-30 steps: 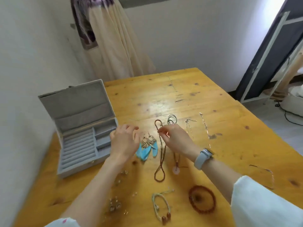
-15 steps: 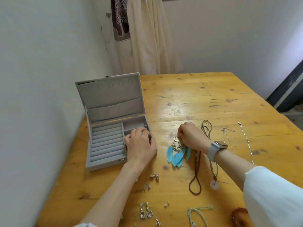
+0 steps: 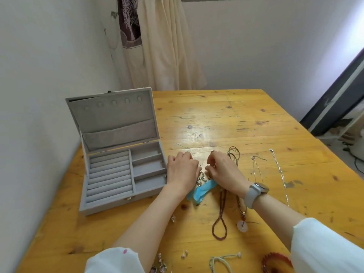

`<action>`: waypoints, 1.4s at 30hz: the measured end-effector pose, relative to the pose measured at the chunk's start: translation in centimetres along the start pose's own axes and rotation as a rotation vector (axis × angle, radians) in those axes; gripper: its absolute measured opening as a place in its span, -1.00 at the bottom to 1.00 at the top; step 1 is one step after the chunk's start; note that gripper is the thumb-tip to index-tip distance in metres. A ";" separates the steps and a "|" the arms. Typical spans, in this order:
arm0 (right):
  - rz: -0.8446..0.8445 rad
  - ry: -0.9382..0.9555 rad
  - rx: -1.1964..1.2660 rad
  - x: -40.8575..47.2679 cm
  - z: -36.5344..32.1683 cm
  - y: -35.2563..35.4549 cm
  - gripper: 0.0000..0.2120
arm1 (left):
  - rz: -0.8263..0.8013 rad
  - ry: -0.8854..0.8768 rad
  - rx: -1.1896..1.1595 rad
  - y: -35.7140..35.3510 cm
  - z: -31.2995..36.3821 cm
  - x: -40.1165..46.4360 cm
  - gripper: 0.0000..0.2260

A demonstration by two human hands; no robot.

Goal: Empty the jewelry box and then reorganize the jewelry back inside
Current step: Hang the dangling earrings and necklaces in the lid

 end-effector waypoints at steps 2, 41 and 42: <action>-0.008 -0.039 0.122 0.0 0.4 0.6 -0.95 | 0.014 0.010 -0.076 0.1 0.1 0.3 -0.76; 0.125 0.225 0.446 12.0 -22.1 2.6 -0.91 | 0.455 0.519 -0.378 11.1 -21.1 -6.0 -0.76; 0.139 0.218 0.476 12.3 -22.7 2.1 -0.90 | 0.463 0.476 -0.330 10.7 -21.4 -5.9 -0.76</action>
Point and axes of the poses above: each hand's wrist, its own x-axis towards the middle knuckle, its own y-axis out of the back of the hand, z = x × y, the point moved 1 cm from there along x, towards the middle knuckle, and after that the axes turned 3 degrees about -y, right-handed, at the moved point
